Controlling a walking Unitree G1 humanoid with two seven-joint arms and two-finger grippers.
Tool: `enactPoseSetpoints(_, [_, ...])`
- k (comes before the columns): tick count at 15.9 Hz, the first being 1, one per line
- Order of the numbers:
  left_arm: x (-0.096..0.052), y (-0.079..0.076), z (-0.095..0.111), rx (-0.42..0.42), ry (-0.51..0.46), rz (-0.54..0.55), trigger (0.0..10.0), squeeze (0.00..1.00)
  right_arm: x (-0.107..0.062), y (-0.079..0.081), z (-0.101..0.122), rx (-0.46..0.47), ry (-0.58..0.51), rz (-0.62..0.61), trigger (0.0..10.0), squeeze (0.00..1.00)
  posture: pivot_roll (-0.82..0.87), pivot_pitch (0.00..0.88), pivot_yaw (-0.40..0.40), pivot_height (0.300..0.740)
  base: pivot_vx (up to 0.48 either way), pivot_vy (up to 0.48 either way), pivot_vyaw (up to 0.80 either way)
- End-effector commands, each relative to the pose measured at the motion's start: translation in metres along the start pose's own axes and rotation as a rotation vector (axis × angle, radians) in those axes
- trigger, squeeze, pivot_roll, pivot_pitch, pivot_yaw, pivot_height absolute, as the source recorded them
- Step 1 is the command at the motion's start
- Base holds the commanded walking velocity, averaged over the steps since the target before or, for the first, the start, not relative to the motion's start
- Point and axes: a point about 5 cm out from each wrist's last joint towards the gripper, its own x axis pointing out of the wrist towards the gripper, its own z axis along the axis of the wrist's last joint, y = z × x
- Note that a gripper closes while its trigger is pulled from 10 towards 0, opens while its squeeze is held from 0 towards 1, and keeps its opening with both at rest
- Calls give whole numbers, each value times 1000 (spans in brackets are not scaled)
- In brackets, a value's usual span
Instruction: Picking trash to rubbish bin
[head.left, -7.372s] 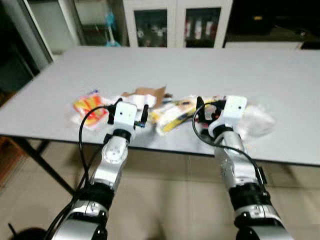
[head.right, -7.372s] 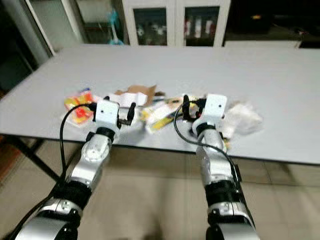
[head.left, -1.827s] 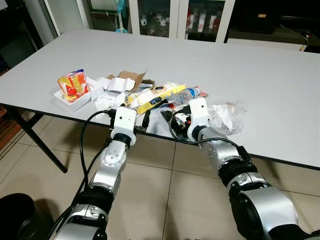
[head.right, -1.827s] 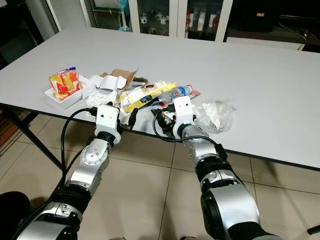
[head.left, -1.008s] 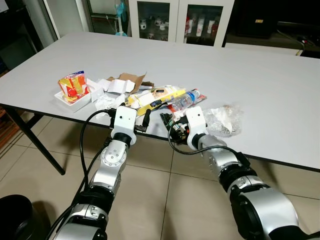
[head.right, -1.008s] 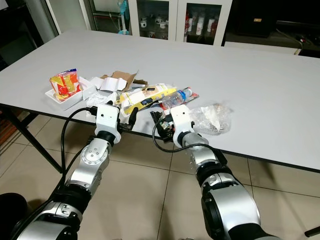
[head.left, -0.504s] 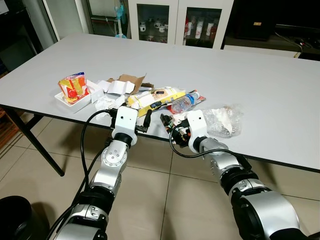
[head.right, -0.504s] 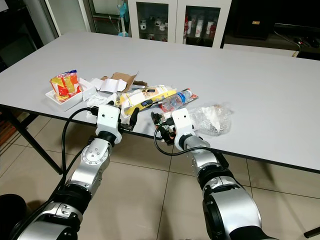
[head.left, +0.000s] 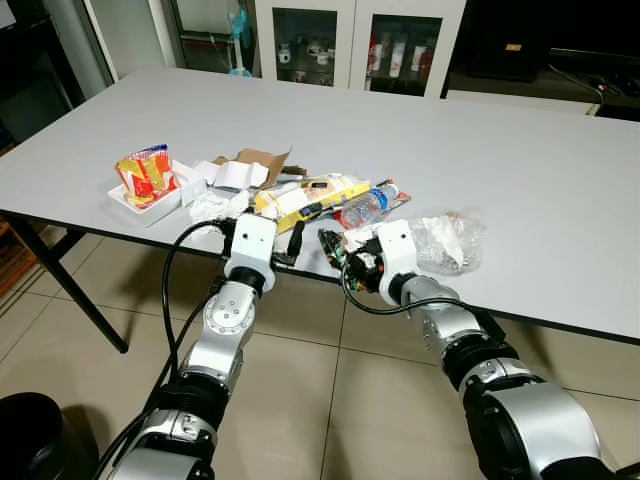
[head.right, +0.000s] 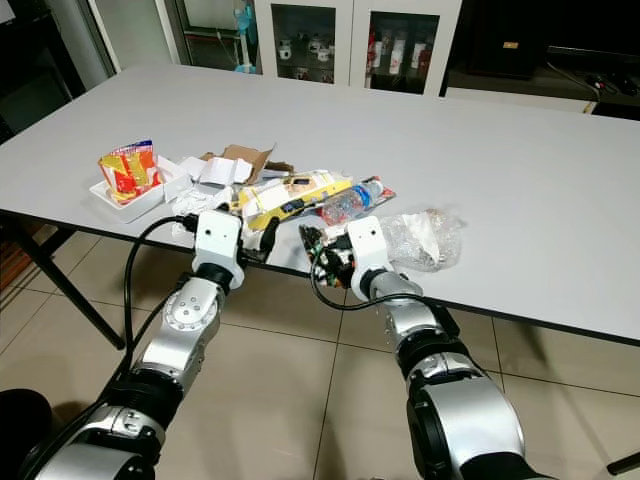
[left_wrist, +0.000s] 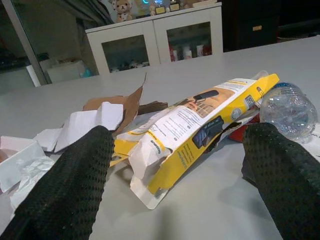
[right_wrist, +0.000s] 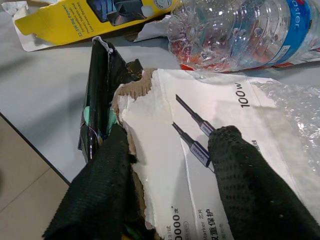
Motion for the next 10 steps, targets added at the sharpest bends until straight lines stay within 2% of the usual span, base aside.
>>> enactPoseSetpoints(1, [0, -1, 2, 8, -6, -6, 10000, 0, -5, 4, -28, 28, 108, 12, 0, 0, 32, 0, 11, 740, 0, 0, 0])
enactPoseSetpoints(5, [1, -1, 2, 7, -4, -4, 10000, 0, -2, -2, -11, 56, 41, -10, 0, 0, 34, 2, 10, 740, 0, 0, 0])
enactPoseSetpoints(6, [1, -1, 2, 7, -3, 0, 10000, 0, -1, -7, 1, 93, -18, -23, 1098, 0, 32, 2, 8, 740, 0, 0, 0])
enactPoseSetpoints(7, [1, 0, 2, 6, -2, 3, 10000, 0, -1, -11, 12, 126, -67, -35, 9569, 0, 29, 3, 9, 740, 0, 0, 0])
enactPoseSetpoints(8, [1, 0, 2, 5, -1, 3, 10000, 0, -1, -15, 19, 147, -102, -50, 10000, 0, 29, 3, 9, 740, 0, 0, 0])
enactPoseSetpoints(10, [1, -2, 2, 2, 0, 0, 10000, 0, -3, -27, 39, 197, -197, -81, 10000, 0, 21, 4, 9, 740, 0, 0, 0])
